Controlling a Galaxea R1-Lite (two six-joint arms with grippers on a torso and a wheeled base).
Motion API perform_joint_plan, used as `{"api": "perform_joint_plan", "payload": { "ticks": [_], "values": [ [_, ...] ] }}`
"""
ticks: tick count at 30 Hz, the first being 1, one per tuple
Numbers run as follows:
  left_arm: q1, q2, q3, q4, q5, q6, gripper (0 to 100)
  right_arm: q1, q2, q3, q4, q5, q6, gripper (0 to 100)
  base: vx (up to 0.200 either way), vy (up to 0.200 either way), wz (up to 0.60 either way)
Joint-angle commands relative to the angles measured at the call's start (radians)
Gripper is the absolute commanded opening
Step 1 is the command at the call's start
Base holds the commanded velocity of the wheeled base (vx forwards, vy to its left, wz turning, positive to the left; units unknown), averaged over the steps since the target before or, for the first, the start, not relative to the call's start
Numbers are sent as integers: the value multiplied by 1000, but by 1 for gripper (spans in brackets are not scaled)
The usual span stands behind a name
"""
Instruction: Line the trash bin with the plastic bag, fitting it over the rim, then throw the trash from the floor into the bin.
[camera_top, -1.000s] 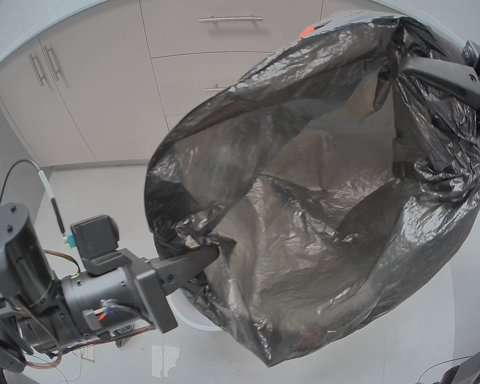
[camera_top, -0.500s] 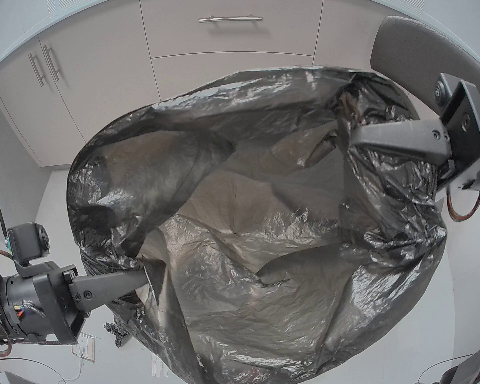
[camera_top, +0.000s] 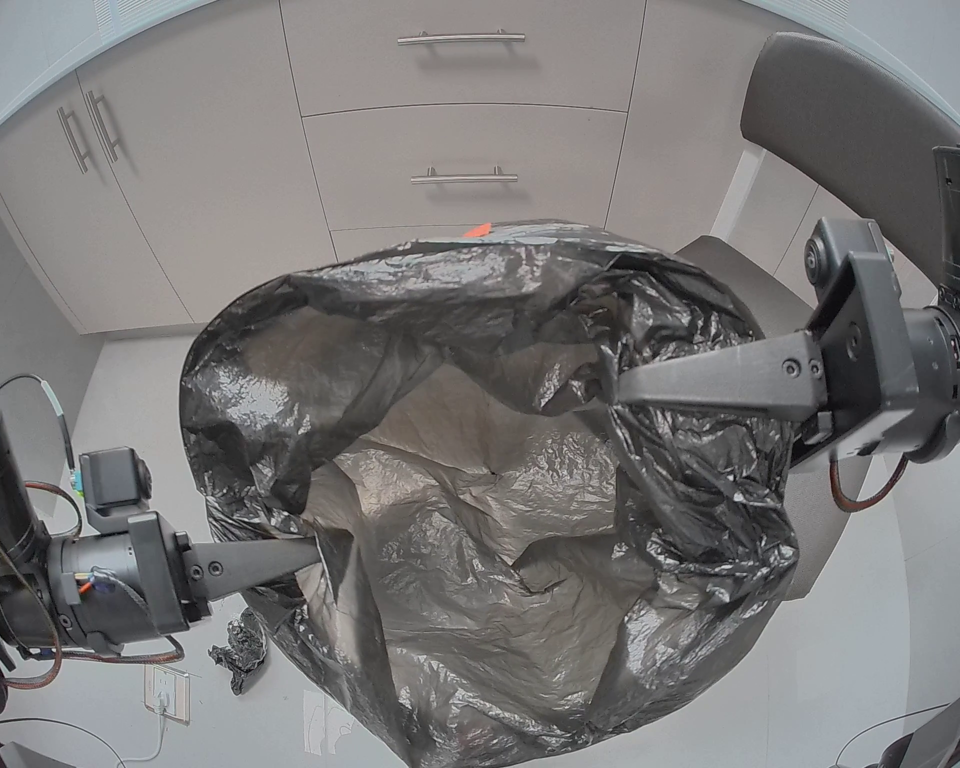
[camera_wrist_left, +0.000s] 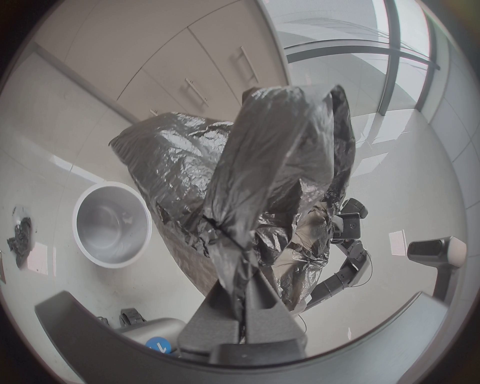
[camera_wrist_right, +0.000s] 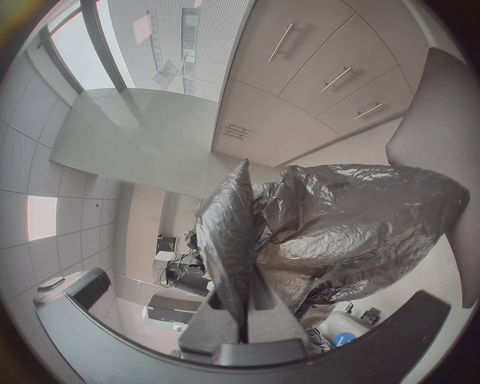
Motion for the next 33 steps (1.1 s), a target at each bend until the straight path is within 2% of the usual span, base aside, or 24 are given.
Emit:
{"api": "perform_joint_plan", "payload": {
  "ticks": [1,2,5,14,19,26,33],
  "values": [
    [4,93,-1,-5,-28,-6,0,18,31,12,-9,-11,2,0,0,0,0],
    [4,112,-1,-6,-57,-32,0,25,40,12,-9,-21,2,0,0,0,0],
    [4,135,-1,-6,-78,-72,0,34,55,12,-7,-34,2,0,0,0,0],
    [4,217,11,-6,-114,-81,0,45,94,15,4,-37,9,0,0,0,0],
    [-2,270,11,-6,-114,-90,0,46,103,26,5,-37,32,0,0,0,0],
    [-73,311,32,-5,-117,-90,0,58,111,70,4,-35,42,0,0,0,0],
    [-85,351,64,-6,-115,-81,0,84,140,96,2,-35,42,0,0,0,0]
  ]
}}
